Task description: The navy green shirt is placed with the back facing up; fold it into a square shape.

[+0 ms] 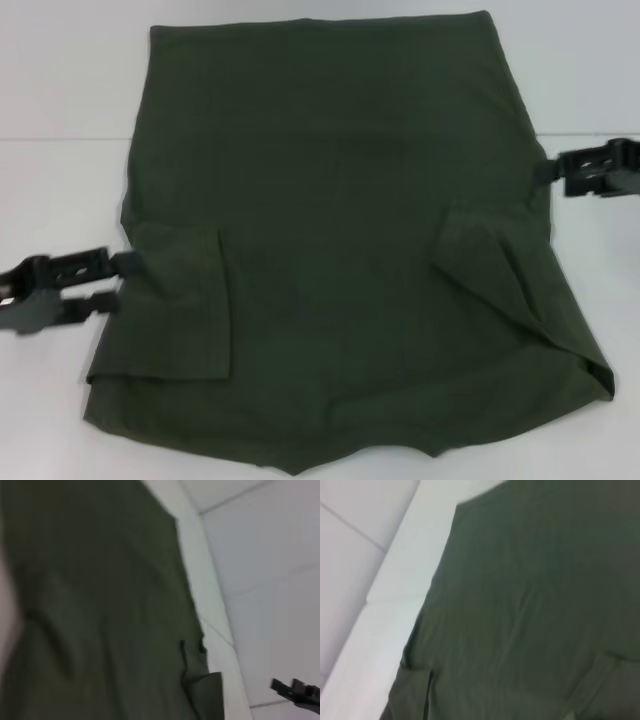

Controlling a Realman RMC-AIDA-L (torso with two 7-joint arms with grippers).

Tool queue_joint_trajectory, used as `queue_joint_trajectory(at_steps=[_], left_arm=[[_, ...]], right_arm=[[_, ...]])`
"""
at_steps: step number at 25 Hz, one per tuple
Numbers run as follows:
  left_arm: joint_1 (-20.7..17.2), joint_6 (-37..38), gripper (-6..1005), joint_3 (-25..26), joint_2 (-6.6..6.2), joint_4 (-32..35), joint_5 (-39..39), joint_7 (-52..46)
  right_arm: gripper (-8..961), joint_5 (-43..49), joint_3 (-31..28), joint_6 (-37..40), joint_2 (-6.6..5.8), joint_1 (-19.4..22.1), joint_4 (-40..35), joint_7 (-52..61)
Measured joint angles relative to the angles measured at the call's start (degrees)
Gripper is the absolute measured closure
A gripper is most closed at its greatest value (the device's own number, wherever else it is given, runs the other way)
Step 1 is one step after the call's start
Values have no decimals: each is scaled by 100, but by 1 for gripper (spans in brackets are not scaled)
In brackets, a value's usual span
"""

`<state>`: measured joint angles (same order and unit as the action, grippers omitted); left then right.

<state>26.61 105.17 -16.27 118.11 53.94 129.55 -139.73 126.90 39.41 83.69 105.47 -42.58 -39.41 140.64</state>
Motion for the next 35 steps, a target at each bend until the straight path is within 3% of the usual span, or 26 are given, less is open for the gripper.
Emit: queue_joint_trajectory(at_steps=[2, 5, 10, 13, 21, 35], left_arm=[[-79, 39, 126, 156, -2, 28, 201, -323], [-161, 33, 128, 263, 11, 45, 428, -530], [-195, -21, 131, 286, 34, 24, 792, -601], [-217, -119, 133, 282, 42, 23, 981, -603], [-350, -505, 137, 247, 128, -30, 1268, -537], [-398, -1116, 146, 163, 194, -363, 1289, -510]], right_arm=[[245, -55, -174, -30, -29, 75, -1, 29], [247, -4, -225, -44, -187, 49, 9, 266], [249, 395, -90, 83, -525, -281, 17, 682], [250, 881, -34, 138, -614, -511, 3, 924], [252, 1279, -30, 84, -580, -760, -51, 1109], [257, 1257, -73, 114, -554, -763, -14, 1063]])
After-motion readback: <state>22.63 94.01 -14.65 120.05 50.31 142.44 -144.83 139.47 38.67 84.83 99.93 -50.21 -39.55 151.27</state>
